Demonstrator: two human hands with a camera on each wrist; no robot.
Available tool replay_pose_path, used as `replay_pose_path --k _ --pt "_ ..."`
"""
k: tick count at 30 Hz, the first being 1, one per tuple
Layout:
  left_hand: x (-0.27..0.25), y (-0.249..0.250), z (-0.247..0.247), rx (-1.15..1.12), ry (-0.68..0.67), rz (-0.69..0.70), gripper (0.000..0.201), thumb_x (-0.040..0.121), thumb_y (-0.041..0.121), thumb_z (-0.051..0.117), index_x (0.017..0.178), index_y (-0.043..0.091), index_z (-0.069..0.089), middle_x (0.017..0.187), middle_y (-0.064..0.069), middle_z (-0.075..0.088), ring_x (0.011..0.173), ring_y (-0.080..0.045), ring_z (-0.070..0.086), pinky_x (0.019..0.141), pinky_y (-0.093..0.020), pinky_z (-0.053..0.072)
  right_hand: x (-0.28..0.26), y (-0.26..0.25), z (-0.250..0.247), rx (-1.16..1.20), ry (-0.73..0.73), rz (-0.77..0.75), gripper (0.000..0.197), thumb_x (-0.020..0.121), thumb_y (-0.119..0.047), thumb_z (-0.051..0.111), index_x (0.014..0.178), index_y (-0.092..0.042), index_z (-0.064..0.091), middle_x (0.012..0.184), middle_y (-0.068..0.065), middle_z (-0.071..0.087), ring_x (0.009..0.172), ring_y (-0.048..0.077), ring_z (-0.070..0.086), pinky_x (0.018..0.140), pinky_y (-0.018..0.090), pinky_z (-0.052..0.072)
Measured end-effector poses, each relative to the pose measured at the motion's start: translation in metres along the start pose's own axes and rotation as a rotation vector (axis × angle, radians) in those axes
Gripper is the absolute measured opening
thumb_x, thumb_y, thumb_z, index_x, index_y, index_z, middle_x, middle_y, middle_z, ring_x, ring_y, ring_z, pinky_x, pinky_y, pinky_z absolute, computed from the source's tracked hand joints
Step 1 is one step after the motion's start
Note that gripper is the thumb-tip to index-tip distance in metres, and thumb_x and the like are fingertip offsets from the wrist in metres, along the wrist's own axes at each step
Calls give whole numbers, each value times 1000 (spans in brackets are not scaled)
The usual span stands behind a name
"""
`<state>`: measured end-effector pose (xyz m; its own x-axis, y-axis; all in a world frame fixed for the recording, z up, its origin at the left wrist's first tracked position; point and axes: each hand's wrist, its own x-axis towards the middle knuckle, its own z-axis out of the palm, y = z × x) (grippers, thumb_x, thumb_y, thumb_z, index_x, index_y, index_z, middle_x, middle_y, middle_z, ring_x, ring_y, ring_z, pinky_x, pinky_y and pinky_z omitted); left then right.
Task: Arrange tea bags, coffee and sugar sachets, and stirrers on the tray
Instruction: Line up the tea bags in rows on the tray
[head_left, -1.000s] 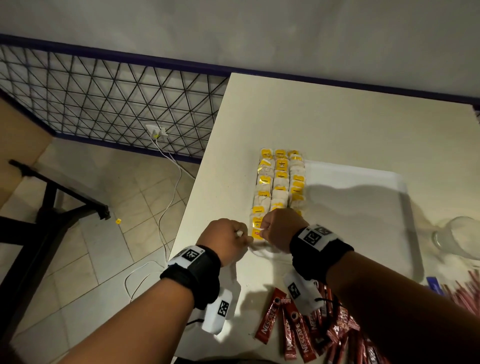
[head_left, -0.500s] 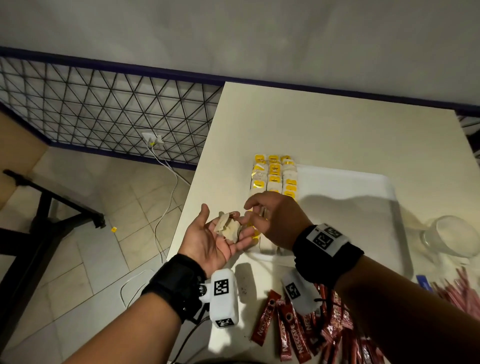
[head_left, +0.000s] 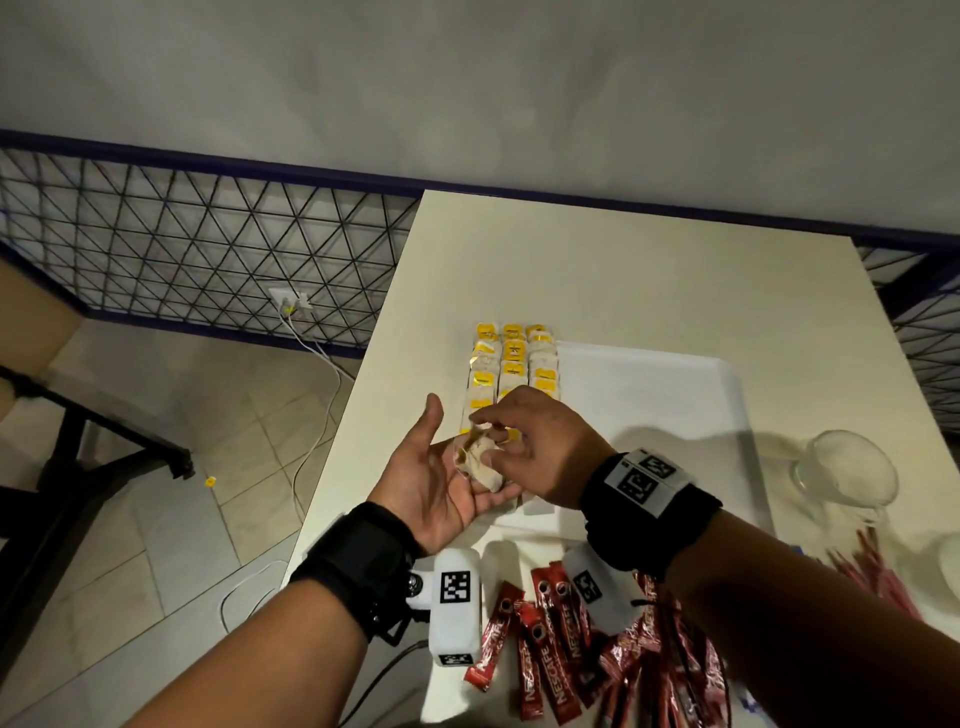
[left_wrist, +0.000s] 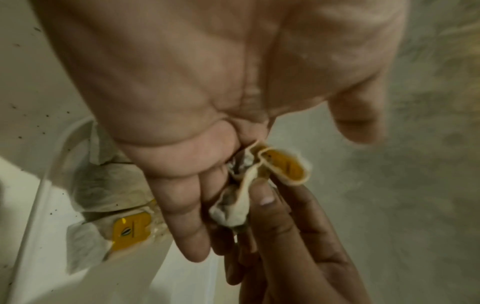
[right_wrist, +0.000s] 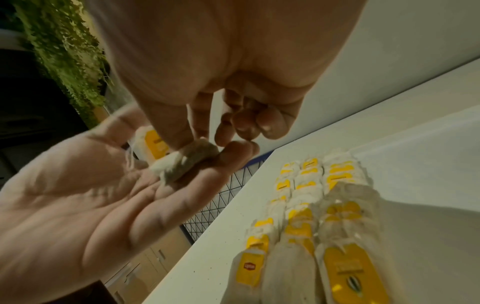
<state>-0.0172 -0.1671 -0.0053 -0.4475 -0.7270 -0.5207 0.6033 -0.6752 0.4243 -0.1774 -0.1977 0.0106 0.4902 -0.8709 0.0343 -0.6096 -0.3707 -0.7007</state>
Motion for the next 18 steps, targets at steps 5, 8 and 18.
replay_pose_path --k 5,8,18 --pt "1 -7 9 87 -155 40 70 44 9 90 109 2 63 104 -20 70 98 -29 69 100 -49 47 -6 1 -14 46 -18 47 21 81 -11 69 102 -15 69 96 -5 49 86 -2 47 72 -1 34" --pt "4 -7 20 209 -144 67 53 62 -5 70 113 3 59 104 -17 71 97 -26 70 95 -45 51 -9 2 -21 75 9 141 17 83 -16 69 101 -15 68 96 -8 48 85 0 50 70 -1 38" --pt "18 -2 33 284 74 20 46 103 37 26 122 8 57 109 -18 68 91 -33 69 96 -49 46 -19 1 -36 349 32 315 19 84 -13 71 74 -24 59 78 -19 64 61 -9 56 64 11 42"
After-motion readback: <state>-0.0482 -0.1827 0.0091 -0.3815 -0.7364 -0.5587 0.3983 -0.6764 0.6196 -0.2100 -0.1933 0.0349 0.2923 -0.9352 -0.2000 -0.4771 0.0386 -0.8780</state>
